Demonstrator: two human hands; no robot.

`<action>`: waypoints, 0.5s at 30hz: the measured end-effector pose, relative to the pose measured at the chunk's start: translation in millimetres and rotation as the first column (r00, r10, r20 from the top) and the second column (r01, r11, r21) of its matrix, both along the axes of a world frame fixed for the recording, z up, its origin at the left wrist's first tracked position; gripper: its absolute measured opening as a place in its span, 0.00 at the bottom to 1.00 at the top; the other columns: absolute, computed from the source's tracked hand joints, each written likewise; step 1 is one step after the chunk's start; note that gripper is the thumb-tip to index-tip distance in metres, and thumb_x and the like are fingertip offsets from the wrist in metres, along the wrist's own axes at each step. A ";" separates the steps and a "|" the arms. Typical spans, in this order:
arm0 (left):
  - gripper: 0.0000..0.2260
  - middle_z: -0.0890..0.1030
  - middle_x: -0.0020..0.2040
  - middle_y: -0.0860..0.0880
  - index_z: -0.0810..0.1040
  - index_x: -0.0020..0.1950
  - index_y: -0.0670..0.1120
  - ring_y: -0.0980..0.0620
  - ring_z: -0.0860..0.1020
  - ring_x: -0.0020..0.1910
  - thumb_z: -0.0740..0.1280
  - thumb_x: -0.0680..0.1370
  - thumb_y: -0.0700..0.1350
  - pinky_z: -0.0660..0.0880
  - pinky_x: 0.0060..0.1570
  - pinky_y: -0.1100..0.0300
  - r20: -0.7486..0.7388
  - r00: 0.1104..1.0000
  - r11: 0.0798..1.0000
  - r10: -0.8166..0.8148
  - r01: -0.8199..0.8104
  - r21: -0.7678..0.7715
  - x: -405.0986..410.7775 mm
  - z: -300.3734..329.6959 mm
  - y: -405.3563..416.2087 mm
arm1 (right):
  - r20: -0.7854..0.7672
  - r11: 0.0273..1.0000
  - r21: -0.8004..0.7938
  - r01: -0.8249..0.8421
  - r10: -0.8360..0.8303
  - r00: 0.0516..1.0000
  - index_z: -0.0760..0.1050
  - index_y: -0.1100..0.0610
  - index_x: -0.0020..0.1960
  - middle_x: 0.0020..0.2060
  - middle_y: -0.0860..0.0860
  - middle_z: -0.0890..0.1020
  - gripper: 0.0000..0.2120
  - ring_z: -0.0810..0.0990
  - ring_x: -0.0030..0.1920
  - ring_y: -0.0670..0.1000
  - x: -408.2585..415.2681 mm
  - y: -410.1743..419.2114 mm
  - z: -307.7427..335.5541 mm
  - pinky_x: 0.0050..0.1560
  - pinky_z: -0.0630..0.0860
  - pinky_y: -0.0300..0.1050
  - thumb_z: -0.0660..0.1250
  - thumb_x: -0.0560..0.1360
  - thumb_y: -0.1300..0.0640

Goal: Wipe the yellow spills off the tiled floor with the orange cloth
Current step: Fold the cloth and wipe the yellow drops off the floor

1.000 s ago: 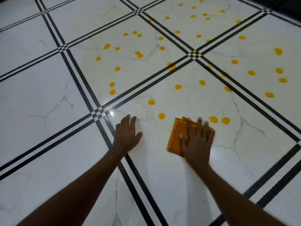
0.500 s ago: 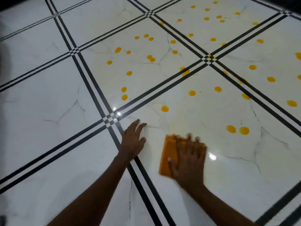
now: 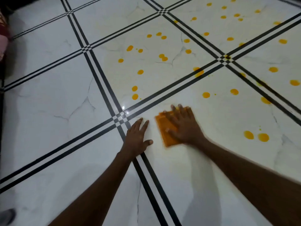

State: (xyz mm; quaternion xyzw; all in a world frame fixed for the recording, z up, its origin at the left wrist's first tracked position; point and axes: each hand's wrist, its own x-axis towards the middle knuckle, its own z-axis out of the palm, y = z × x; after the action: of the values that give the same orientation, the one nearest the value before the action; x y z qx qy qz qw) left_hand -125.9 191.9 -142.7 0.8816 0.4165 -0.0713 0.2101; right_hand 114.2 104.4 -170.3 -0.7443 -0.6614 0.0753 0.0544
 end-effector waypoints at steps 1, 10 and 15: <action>0.41 0.47 0.82 0.46 0.48 0.81 0.52 0.45 0.48 0.80 0.68 0.77 0.57 0.52 0.76 0.46 0.000 1.000 1.000 -0.008 0.008 0.012 -0.5 -0.5 0.7 | 0.010 0.996 -0.007 0.086 -0.086 0.996 0.52 0.43 0.83 0.82 0.56 0.58 0.38 0.54 0.82 0.63 27.6 10.2 -2.6 0.79 0.48 0.66 0.45 0.77 0.27; 0.50 0.38 0.81 0.48 0.39 0.81 0.53 0.49 0.39 0.80 0.59 0.70 0.75 0.42 0.75 0.48 0.004 0.999 0.999 -0.037 0.037 0.016 -5.4 -4.8 -4.9 | -0.106 0.892 0.006 0.452 -0.449 0.887 0.52 0.49 0.84 0.82 0.61 0.55 0.39 0.53 0.81 0.68 -74.6 -48.1 10.1 0.79 0.42 0.68 0.53 0.78 0.32; 0.46 0.49 0.81 0.46 0.50 0.81 0.52 0.47 0.48 0.80 0.66 0.72 0.69 0.49 0.77 0.47 -0.022 0.999 0.996 -0.049 0.051 0.067 5.0 11.1 20.0 | -0.018 0.970 -0.050 0.237 -0.238 0.971 0.54 0.46 0.83 0.82 0.59 0.59 0.39 0.55 0.81 0.65 52.8 52.2 -4.6 0.79 0.49 0.68 0.42 0.78 0.27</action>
State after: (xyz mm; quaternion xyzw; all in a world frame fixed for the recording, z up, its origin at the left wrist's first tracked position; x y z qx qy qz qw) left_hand -120.9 211.9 -131.6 0.8976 0.3985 -0.0715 0.1743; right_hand 167.0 156.6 -174.9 -0.8183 -0.5648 0.0927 0.0534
